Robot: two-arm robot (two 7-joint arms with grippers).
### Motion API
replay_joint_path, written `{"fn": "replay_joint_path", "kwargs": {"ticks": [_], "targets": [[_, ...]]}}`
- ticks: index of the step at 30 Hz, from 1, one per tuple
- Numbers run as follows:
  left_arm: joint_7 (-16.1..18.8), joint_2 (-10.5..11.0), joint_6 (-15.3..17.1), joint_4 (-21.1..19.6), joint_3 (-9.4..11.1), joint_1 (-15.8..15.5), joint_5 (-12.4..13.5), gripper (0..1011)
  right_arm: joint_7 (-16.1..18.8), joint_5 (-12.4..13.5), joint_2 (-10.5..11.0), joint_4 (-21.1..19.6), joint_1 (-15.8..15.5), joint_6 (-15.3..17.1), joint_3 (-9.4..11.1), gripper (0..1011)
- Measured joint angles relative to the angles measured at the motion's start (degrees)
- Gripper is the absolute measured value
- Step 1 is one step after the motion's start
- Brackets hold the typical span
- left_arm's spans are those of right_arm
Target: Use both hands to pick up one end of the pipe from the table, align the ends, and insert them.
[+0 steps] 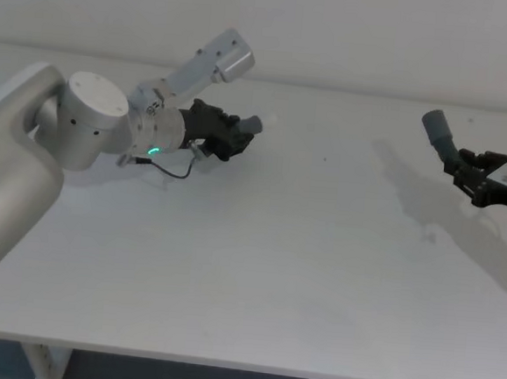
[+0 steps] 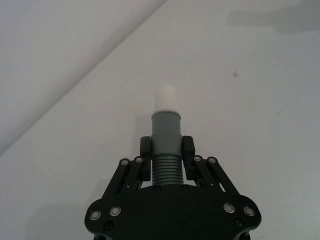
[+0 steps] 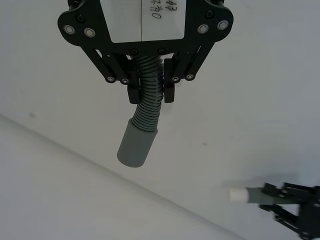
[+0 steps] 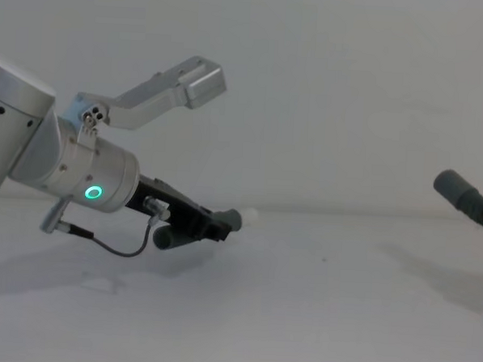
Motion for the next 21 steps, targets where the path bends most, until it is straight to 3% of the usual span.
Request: {"fn": "replay_joint_path", "kwargs": {"ticks": [8,21], "targets": [[-2.26,0.66,-4.45,-0.30,0.74,-0.77,0.90,354,6.68,1.09,2.02,2.04,1.63,-5.45,-0.10,274],[-6.74,2.99,-10.57,-1.42,1.96,-1.79,1.32,354,20.65,2.47,5.05,7.59,5.53,-15.08,-1.83,274]]}}
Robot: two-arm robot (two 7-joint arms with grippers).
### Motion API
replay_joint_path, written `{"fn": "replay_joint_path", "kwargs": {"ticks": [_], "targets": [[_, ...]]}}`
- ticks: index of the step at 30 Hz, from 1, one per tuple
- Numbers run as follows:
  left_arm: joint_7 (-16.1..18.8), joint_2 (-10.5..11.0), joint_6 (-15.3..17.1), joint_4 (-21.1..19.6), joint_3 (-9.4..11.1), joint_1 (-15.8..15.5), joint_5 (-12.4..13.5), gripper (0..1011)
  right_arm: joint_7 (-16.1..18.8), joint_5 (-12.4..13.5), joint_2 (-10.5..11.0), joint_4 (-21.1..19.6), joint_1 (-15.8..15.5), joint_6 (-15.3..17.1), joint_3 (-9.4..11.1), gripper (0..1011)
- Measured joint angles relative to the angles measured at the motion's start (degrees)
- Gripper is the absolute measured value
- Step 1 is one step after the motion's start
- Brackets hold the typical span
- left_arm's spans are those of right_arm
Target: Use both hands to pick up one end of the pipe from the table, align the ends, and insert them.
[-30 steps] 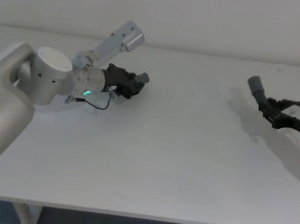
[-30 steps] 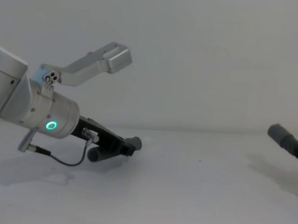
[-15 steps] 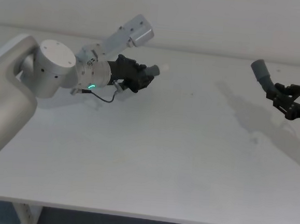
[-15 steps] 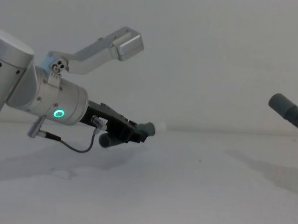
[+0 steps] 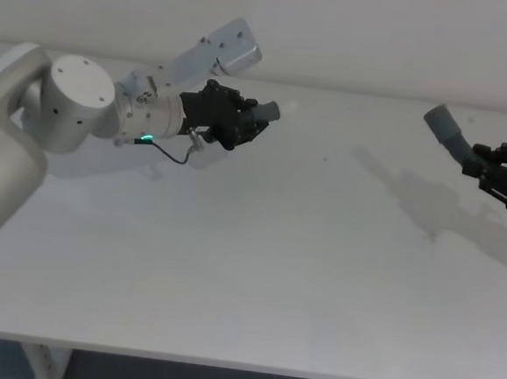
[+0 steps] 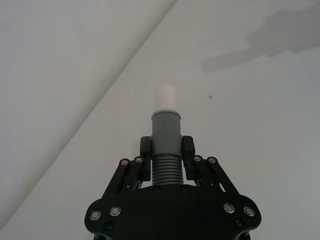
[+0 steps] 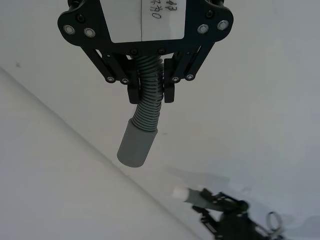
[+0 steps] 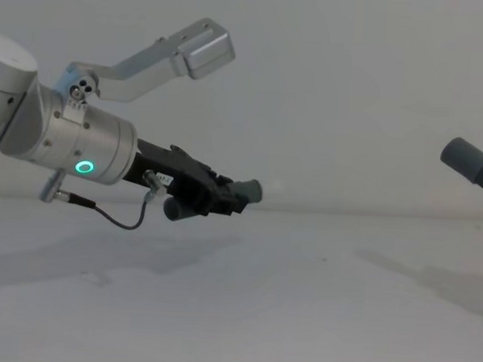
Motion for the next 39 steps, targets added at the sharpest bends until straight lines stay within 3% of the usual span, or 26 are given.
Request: {"fn": "replay_joint_path", "kwargs": {"ticks": [11,23,31,39], "targets": [[-6.71,1.75,-5.72,0.82,1.22,-1.74,-1.52,354,12.11,0.76,1.27,5.24,3.96,-6.77,-2.29,274],[-15.11,2.49,-11.30,2.06,2.65,-4.77,-4.02,354,21.46,1.10,1.43,7.74,6.89,-13.67,-4.41,274],[-19.69,2.60,-13.47,2.30,3.58,-6.56,-5.31,354,24.06,1.13,1.76,7.08,7.47,-15.84,-5.30,274],[-24.24,2.69,-14.55,2.33,5.06,-8.20,-6.33,354,23.39,0.42,2.38,5.09,7.21,-16.68,-5.64,274]]}}
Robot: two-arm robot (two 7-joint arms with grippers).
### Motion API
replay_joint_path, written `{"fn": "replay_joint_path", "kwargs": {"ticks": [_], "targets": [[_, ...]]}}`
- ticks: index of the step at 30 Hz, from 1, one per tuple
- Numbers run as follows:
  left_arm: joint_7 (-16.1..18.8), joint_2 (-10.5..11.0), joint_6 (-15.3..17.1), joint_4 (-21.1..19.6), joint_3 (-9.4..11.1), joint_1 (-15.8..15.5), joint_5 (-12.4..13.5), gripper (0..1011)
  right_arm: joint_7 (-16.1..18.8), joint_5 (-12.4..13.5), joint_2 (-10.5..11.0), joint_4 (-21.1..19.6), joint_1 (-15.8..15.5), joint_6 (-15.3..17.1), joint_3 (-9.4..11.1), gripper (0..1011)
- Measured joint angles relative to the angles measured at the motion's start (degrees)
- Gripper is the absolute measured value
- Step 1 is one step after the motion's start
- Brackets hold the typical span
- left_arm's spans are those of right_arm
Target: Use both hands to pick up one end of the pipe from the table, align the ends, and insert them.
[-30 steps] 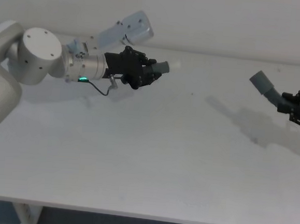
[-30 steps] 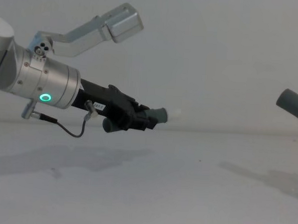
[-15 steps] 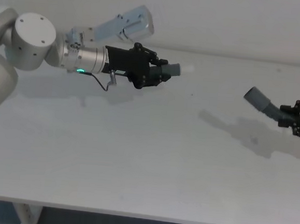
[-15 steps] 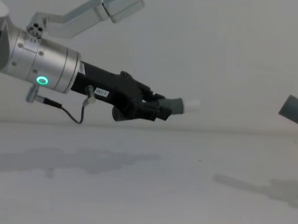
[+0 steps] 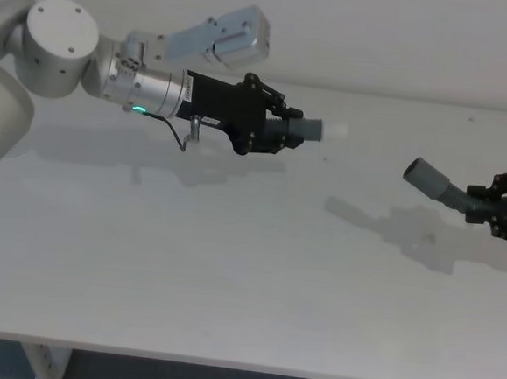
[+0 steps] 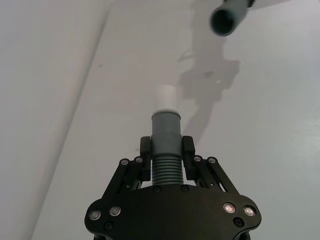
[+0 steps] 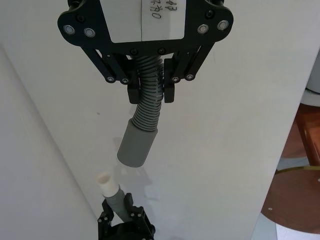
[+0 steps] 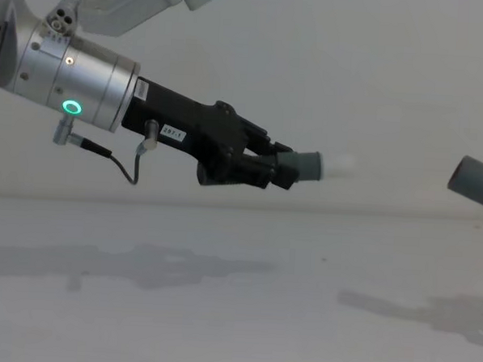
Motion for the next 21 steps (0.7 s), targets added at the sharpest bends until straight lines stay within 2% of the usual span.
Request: {"fn": "replay_joint_path", "kwargs": {"ticks": [9,21], "targets": [[-3.53,-0.03,-0.46,-0.17,1.47,-1.40,-0.79,354,-1.57,-1.01,0.75,-2.24,-0.46,-0.23,-0.42,274],[-5.70,-0.24,-0.98,-0.19,2.61,-2.45,-1.55,354,-2.17,-1.95,1.89,-3.99,-0.65,-0.18,-1.31,274]]}}
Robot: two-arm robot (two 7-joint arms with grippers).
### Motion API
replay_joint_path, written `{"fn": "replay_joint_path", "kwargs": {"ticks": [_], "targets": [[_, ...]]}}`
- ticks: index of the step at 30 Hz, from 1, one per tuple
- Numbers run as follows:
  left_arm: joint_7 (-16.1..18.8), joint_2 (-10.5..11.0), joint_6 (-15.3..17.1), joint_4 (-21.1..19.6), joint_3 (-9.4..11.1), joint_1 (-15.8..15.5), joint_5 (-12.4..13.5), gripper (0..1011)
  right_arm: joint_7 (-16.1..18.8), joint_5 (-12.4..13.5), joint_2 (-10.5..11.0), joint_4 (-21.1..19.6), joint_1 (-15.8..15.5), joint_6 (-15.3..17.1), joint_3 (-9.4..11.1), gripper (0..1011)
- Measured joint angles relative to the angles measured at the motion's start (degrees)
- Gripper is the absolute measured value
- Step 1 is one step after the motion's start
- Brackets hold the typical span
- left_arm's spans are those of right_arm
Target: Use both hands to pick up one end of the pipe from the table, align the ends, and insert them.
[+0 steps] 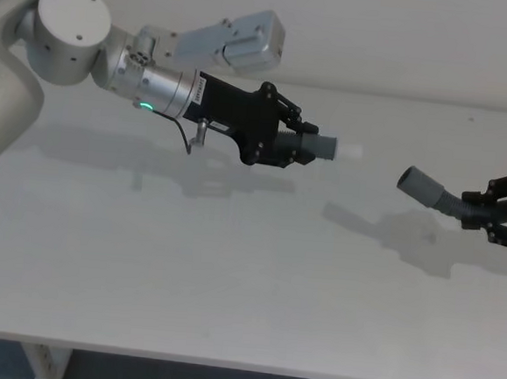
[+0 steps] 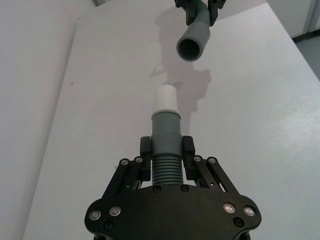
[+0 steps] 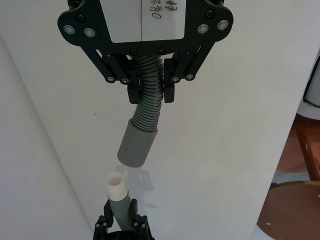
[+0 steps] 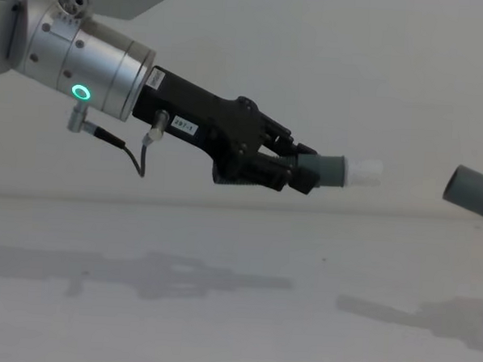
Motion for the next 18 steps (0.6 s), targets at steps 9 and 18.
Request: {"fn": "replay_joint_path", "kwargs": {"ticks": [9,18], "targets": [[-0.61,-0.27,-0.28,0.28,0.55,-0.33,-0.61,354,-0.64,-0.78,0.69,-1.13,-0.07,0.29,-0.67,274],[-0.80,-0.61,-0.61,0.73,1.03,-0.53,-1.09,354,-1.46,-1.48,1.21,-1.94,-0.07,0.98,-1.31,274]]}}
